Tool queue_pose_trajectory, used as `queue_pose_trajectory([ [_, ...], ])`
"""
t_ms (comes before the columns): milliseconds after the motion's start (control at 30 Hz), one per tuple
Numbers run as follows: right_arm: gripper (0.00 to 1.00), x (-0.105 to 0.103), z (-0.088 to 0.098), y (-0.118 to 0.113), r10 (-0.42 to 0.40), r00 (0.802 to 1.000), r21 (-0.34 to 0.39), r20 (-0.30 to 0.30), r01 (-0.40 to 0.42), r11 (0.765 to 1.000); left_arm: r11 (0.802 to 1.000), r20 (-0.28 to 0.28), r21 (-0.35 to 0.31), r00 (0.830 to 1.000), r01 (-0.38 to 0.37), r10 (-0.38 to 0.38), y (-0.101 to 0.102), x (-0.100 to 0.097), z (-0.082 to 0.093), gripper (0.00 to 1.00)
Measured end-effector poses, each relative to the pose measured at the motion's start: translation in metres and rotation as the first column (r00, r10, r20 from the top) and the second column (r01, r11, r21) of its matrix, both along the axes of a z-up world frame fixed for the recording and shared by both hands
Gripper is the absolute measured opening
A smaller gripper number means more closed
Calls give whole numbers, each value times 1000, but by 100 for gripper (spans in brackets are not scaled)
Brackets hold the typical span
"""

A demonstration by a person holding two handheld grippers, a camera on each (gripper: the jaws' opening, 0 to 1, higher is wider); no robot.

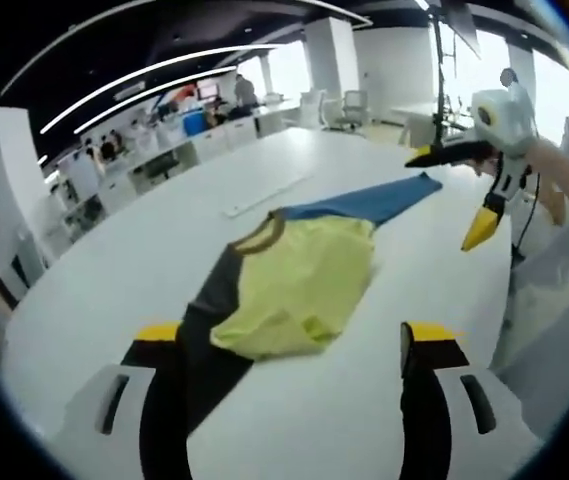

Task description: Fold the garment on the visible template until the final outline fits inside the template.

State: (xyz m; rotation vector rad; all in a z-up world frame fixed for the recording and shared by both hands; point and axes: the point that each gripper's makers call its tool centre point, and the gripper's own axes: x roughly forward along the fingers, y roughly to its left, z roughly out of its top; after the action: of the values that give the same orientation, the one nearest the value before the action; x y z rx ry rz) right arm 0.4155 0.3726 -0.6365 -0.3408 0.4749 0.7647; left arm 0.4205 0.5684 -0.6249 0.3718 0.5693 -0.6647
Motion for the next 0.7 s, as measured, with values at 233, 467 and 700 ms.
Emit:
queue_pose_trajectory([
  [233,100,3,-7,-3,-10,1000,-1,-12,10,1000,1000,-13,6,1000,15,-15,-3,12,-6,75],
  [467,100,3,-15,-3,-9,999,-3,-34,9,1000,1000,-45,3,999,19,-19,-5,27,-17,64],
  [700,100,7,-21,-5,-15,999,-11,-44,15,1000,999,-93,24,995,25,-23,-7,35,-31,54],
])
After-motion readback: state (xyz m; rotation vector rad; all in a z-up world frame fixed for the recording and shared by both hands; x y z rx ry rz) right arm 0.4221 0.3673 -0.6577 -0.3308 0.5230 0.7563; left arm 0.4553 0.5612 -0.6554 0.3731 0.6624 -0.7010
